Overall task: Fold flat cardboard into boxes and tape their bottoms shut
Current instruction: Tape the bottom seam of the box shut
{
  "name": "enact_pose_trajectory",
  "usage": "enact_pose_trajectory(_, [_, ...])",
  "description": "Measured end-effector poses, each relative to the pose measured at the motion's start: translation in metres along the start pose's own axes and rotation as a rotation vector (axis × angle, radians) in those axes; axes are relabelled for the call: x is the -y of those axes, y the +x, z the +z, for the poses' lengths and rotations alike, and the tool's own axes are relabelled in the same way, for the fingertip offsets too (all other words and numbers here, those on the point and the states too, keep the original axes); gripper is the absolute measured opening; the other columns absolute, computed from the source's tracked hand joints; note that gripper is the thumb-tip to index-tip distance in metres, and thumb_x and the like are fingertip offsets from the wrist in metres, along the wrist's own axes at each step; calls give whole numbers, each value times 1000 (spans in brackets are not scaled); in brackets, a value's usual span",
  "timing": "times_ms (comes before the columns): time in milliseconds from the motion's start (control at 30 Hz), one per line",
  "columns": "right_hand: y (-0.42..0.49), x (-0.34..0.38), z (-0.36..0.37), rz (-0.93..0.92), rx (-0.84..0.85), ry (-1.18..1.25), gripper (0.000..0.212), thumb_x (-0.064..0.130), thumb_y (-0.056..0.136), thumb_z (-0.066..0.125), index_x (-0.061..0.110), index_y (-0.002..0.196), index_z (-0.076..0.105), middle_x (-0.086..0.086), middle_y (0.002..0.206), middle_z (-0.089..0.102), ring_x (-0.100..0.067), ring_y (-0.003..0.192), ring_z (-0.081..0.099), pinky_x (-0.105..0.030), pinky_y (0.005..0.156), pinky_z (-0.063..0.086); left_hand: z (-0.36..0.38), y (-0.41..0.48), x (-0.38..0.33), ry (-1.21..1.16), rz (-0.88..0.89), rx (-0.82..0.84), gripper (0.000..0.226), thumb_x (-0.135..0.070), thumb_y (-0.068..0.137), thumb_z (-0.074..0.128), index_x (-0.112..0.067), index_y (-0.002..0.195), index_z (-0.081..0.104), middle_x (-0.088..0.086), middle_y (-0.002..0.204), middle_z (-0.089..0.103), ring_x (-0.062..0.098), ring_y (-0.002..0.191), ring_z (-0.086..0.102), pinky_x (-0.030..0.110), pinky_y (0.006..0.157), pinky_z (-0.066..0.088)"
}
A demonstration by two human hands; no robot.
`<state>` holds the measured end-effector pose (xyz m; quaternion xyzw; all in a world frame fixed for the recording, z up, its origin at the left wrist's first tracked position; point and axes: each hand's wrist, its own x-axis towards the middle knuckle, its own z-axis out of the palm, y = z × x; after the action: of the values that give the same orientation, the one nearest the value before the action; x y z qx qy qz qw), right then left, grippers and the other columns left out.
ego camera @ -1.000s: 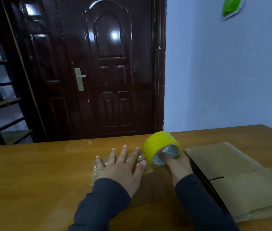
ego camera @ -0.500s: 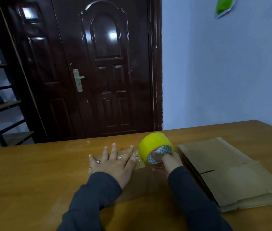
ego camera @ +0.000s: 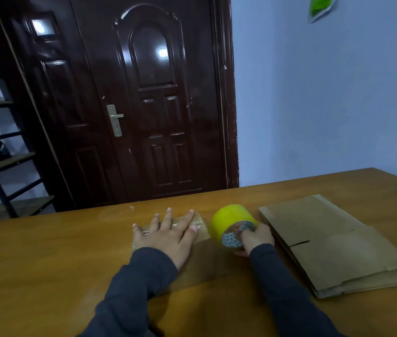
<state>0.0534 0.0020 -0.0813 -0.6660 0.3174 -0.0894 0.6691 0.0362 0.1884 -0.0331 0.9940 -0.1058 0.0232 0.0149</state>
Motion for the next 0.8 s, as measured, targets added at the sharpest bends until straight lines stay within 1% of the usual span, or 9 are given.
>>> enact_pose_trajectory(67, [-6, -5, -1, -155, -8, -135, 53, 15, 86, 67, 10, 135, 49, -17, 113, 61, -31, 90, 64, -43, 73, 59, 0, 1, 2, -11, 10, -15, 50, -63, 91, 2, -60, 141, -6, -4, 161, -4, 24, 148, -1, 62, 112, -1])
enact_pose_trajectory(100, [-9, -5, -1, -233, -29, -220, 52, 18, 89, 64, 11, 138, 46, -17, 118, 61, -32, 99, 64, -37, 80, 57, 0, 1, 3, -15, 18, -19, 50, -63, 92, 2, -60, 141, -5, -5, 161, -3, 24, 148, 0, 61, 113, -1])
enact_pose_trajectory(133, [-12, -4, -2, -296, -53, -297, 50, 20, 92, 60, 13, 139, 45, -16, 119, 62, -31, 105, 62, -32, 81, 54, 0, 2, 5, -17, 27, -22, 50, -63, 92, 3, -60, 141, -4, -5, 161, -3, 23, 148, 0, 59, 113, -1])
enact_pose_trajectory(200, [-16, -2, -1, -377, -86, -398, 46, 24, 94, 55, 16, 138, 45, -13, 117, 63, -30, 107, 62, -33, 80, 50, 1, 5, 8, -19, 45, -27, 49, -64, 92, 4, -62, 140, -3, -6, 161, -1, 22, 148, 1, 57, 114, 0])
enact_pose_trajectory(500, [-22, -7, 2, -430, -130, -622, 39, 37, 91, 58, 20, 125, 50, -5, 106, 65, -25, 101, 62, -29, 71, 46, 1, 24, 25, 22, 120, -11, 48, -60, 94, 6, -59, 141, -3, -5, 161, 1, 20, 147, 5, 52, 116, 3])
enact_pose_trajectory(600, [-19, -15, 1, -389, -111, -733, 48, 55, 85, 59, 15, 111, 57, -4, 99, 60, -25, 105, 56, -34, 82, 50, 0, 28, 28, 18, 120, 17, 48, -61, 94, 6, -59, 141, -3, -5, 161, 0, 20, 147, 4, 52, 116, 2])
enact_pose_trajectory(633, [-17, -18, 0, -377, -106, -786, 56, 61, 81, 59, 13, 110, 58, -5, 103, 59, -25, 108, 53, -35, 87, 48, -1, 29, 28, 12, 118, 32, 49, -61, 94, 6, -59, 141, -3, -5, 161, 0, 20, 147, 4, 52, 116, 1])
enact_pose_trajectory(700, [-13, -23, -1, -355, -103, -833, 71, 69, 74, 61, 13, 118, 55, -7, 118, 57, -26, 114, 47, -38, 94, 44, -3, 31, 29, 7, 113, 64, 49, -62, 93, 7, -59, 141, -3, -5, 161, -1, 21, 147, 3, 52, 116, 0])
enact_pose_trajectory(800, [-9, -22, -1, -317, -70, -742, 81, 60, 69, 72, 15, 129, 42, -8, 128, 52, -28, 120, 45, -41, 98, 41, -8, 34, 31, -23, 99, 139, 50, -65, 92, 9, -59, 141, -1, -5, 161, -3, 21, 147, 0, 52, 116, -3])
